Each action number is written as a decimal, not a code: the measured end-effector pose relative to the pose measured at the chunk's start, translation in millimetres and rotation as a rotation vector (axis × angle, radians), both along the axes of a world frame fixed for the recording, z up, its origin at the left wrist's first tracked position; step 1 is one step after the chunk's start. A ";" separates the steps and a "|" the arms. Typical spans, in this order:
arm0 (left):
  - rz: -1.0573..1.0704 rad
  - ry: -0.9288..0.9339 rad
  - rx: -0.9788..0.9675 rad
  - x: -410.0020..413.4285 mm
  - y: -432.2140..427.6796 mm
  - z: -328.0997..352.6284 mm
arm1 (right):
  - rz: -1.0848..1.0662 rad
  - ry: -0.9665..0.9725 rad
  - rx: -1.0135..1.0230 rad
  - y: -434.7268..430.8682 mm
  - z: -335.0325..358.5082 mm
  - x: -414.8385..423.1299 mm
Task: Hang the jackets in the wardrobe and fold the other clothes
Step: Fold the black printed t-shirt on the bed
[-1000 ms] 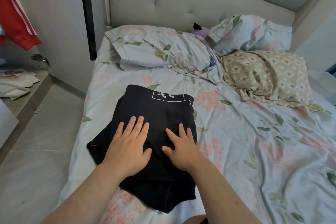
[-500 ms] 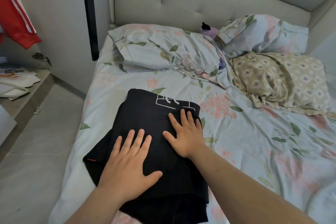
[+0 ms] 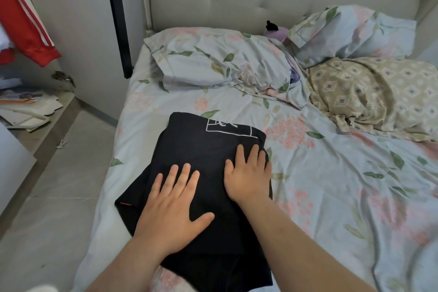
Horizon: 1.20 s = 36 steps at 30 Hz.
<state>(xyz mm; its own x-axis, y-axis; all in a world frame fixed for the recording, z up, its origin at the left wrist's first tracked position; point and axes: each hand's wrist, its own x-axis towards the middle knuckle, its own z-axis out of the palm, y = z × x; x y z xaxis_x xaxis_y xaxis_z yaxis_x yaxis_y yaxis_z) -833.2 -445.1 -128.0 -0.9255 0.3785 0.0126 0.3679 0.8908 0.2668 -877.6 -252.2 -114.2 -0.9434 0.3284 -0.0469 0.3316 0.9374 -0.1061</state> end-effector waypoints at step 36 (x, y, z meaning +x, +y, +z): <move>0.614 -0.049 0.213 -38.9 8.6 16.8 | -0.160 0.187 -0.330 -9.8 5.3 58.5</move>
